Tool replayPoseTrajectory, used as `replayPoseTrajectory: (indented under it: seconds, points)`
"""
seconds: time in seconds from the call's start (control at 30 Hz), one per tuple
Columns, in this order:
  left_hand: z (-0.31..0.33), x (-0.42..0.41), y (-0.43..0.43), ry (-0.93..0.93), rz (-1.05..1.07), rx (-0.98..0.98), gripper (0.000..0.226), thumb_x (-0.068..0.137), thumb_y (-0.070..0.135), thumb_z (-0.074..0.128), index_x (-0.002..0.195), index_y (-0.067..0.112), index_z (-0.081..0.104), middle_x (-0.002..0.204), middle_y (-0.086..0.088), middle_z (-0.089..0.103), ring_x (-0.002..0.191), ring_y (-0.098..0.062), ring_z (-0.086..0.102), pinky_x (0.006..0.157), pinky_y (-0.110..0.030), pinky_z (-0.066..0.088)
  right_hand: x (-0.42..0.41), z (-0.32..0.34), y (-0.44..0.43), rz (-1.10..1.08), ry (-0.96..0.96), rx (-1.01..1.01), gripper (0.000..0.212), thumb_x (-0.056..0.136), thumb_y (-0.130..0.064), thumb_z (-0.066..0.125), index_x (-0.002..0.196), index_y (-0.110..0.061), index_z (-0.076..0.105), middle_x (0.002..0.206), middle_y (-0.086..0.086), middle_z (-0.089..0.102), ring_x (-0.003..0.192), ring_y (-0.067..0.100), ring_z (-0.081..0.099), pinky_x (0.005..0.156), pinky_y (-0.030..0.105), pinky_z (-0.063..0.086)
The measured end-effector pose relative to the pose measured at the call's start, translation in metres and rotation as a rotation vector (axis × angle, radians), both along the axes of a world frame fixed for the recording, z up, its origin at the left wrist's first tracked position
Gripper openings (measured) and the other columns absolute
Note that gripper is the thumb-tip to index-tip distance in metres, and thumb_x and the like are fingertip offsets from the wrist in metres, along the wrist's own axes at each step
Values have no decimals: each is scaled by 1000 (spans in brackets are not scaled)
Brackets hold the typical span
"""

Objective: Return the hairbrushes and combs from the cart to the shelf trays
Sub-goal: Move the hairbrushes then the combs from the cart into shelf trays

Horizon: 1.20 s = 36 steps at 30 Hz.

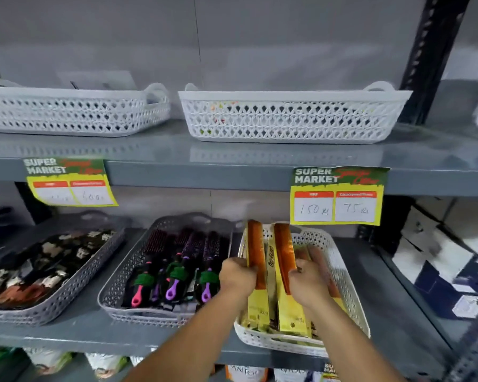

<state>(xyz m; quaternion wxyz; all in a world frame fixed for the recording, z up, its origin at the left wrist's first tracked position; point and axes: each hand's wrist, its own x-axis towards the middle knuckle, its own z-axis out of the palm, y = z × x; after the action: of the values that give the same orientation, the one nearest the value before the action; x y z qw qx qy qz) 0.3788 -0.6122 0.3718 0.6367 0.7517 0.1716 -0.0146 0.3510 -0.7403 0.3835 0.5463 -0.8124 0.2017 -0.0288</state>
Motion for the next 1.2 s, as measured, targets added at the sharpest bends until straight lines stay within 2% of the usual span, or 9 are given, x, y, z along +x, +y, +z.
replayPoseTrajectory:
  seconds: [0.1,0.13,0.2,0.4,0.47,0.67,0.73,1.07,1.2]
  points:
    - [4,-2,-9,27,-19,197,13,77,13,65,81,3,72,93,-23,73,90,-36,69,72,-37,56,16,-11,-1,-40,64,-98,17,85,-6,41,96,-5,54,90,10,62,79,29,60,69,35,50]
    - [4,-2,-10,33,-22,242,18,78,11,63,91,2,71,99,-23,72,95,-36,68,75,-37,55,19,-12,0,-33,83,-145,19,84,-7,42,97,-13,54,91,11,61,79,28,57,68,35,49]
    - [3,-2,-13,62,-30,306,24,80,12,63,103,6,69,108,-19,70,102,-34,66,82,-35,54,20,-12,4,-8,155,-222,23,87,-6,45,106,-6,57,95,12,60,81,27,56,66,29,44]
    - [-3,-7,-23,85,-87,428,28,84,10,53,109,4,65,113,-19,69,108,-34,64,83,-33,51,20,-24,16,25,234,-390,27,91,-5,47,115,-4,59,119,18,62,109,33,60,83,35,51]
    - [-6,-7,-25,111,-87,457,28,87,6,50,112,2,62,117,-20,66,110,-35,63,86,-34,51,20,-26,17,27,235,-464,26,91,-6,47,114,-5,60,122,18,59,108,32,58,87,37,51]
    - [-7,-7,-28,101,-109,524,26,92,1,47,115,1,60,119,-19,65,111,-31,63,77,-27,48,14,-26,14,66,235,-636,22,93,-17,47,109,-13,61,112,10,57,96,25,58,75,33,49]
    - [-6,-8,-28,102,-127,544,29,93,-3,42,115,0,61,119,-18,65,110,-30,63,73,-24,45,14,-28,13,72,226,-629,23,93,-19,45,110,-14,60,111,10,56,91,23,57,74,32,49]
    - [-6,-8,-29,93,-171,622,30,93,-6,39,113,0,61,116,-18,66,106,-29,65,81,-28,51,13,-30,14,83,192,-589,23,96,-22,39,111,-14,56,112,10,53,87,21,59,78,33,53]
    - [-7,-7,-30,86,-207,645,32,94,-4,39,113,3,64,115,-15,67,105,-26,66,75,-22,47,12,-30,17,49,181,-528,26,98,-27,31,105,-15,53,110,9,54,88,22,60,81,38,55]
